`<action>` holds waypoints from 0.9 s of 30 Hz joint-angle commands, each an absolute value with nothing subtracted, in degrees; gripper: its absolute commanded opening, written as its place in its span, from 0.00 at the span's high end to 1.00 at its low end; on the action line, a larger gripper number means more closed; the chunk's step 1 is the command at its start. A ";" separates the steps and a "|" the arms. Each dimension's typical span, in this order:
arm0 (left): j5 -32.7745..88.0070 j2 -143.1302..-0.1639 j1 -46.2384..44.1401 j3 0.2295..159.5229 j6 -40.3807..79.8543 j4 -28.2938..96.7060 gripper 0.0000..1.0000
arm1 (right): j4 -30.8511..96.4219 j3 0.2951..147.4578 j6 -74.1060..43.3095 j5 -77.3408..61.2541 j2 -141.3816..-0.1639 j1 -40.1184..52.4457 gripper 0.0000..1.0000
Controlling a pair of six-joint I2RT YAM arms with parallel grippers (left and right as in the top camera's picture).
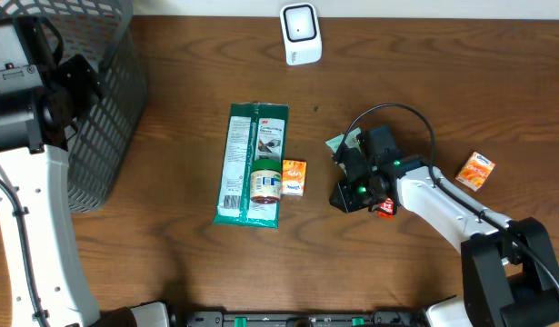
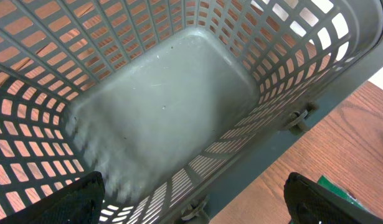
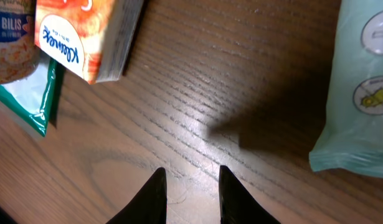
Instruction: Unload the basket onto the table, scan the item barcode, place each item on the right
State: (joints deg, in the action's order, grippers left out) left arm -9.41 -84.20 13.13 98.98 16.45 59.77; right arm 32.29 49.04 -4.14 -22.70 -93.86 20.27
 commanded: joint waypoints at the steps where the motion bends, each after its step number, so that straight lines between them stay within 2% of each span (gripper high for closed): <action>1: -10.13 -84.14 13.43 99.33 15.90 59.79 0.08 | 31.99 48.73 -4.86 -23.42 -93.34 20.62 0.77; 27: -10.13 -84.14 13.43 99.33 15.90 59.81 0.07 | 31.83 48.73 -4.84 -23.38 -93.34 20.62 0.75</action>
State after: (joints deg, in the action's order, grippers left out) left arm -9.39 -84.20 13.13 98.98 16.45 59.77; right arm 31.99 49.04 -4.16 -22.72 -93.86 20.27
